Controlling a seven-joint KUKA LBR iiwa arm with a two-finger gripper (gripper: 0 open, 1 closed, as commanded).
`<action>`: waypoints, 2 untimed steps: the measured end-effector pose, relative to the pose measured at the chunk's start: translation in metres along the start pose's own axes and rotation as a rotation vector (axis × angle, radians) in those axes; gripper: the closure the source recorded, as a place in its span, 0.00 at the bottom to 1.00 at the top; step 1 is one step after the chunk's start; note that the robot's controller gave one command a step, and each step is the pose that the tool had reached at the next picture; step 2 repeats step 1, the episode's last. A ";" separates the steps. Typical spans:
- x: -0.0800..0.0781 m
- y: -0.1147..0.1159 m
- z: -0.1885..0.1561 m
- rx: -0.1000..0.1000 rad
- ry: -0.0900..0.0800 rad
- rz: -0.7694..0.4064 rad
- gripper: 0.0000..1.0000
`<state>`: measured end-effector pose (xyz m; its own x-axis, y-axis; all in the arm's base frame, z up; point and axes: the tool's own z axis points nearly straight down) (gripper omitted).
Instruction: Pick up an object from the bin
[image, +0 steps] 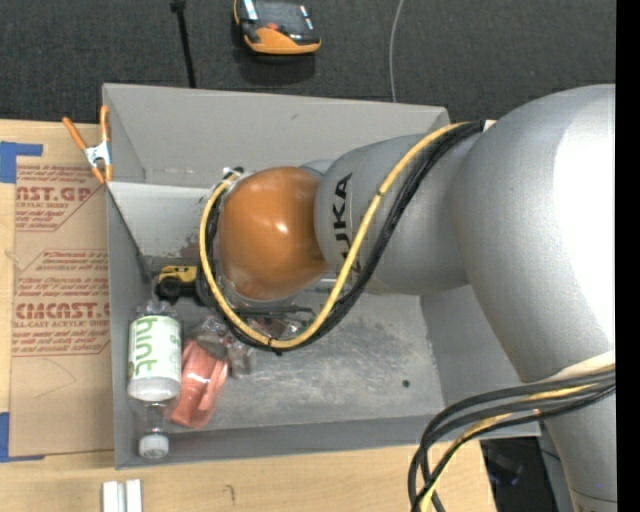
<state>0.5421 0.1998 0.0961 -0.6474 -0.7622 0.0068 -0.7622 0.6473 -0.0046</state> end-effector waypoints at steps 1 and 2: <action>0.001 0.001 -0.003 -0.003 0.002 -0.001 1.00; 0.001 0.001 -0.003 -0.003 0.002 -0.001 1.00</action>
Offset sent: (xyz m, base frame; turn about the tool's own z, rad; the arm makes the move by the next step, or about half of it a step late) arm 0.0000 0.0001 0.0146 0.0000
